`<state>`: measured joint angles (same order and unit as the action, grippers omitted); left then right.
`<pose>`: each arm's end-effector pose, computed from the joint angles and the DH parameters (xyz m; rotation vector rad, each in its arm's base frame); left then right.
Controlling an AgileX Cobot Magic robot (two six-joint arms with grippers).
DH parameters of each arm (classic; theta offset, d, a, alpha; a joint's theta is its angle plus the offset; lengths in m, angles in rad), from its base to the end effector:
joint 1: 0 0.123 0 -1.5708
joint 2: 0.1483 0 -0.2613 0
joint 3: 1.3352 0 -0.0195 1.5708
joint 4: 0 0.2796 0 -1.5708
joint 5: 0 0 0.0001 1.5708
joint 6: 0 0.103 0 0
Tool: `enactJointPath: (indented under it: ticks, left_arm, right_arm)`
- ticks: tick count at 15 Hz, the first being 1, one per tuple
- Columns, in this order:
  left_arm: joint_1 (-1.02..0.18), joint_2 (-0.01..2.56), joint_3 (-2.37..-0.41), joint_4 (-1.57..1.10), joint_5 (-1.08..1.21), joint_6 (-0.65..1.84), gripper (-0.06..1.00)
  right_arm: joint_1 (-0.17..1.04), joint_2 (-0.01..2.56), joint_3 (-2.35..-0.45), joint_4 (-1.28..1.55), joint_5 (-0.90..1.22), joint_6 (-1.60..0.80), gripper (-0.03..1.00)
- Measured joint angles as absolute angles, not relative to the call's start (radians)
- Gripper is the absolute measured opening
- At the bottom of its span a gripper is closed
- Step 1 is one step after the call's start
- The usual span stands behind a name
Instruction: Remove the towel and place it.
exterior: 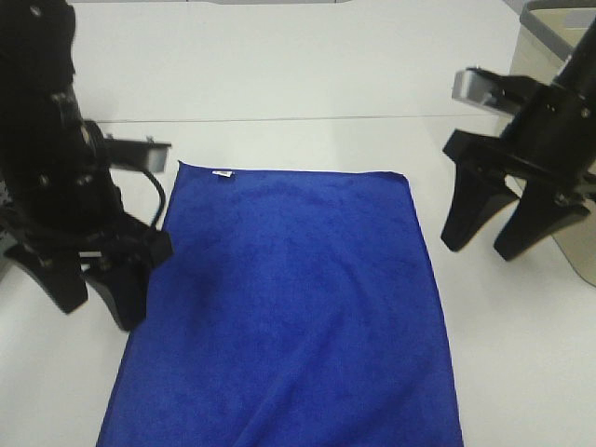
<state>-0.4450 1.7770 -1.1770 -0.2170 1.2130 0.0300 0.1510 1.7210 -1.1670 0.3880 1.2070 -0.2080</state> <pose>0.2880 -0.1604 0.1481 -0.5596 -2.8870 0.2378 0.3186 0.0853 0.1683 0.3006 -2.9869 -0.5429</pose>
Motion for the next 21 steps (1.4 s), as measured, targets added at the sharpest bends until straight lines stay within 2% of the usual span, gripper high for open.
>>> enactJointPath:
  ticks: [3, 7, 10, 13, 17, 21]
  left_arm:
    - [-0.272, 1.809, -1.311, -0.203, 1.203, 0.030, 0.61]
    - [-0.173, 1.938, -1.518, -0.203, 1.147, 0.029, 0.61]
    - [-0.166, 2.082, -1.688, -0.199, 1.125, 0.023, 0.61]
    - [-0.166, 2.215, -1.850, -0.174, 1.124, 0.023, 0.61]
    - [-0.166, 2.371, -2.065, -0.168, 1.155, 0.011, 0.61]
    - [-0.166, 2.490, -2.194, -0.168, 1.173, 0.000, 0.61]
  right_arm:
    - [0.151, 1.831, -1.387, 0.388, 1.209, -0.210, 0.64]
    - [0.119, 2.022, -1.656, 0.432, 1.211, -0.211, 0.64]
    - [0.047, 2.141, -1.845, 0.440, 1.211, -0.200, 0.64]
    - [0.046, 2.242, -2.013, 0.446, 1.211, -0.210, 0.65]
    - [0.046, 2.363, -2.092, 0.363, 1.211, -0.209, 0.65]
    - [0.046, 2.456, -2.129, 0.362, 1.212, -0.208, 0.65]
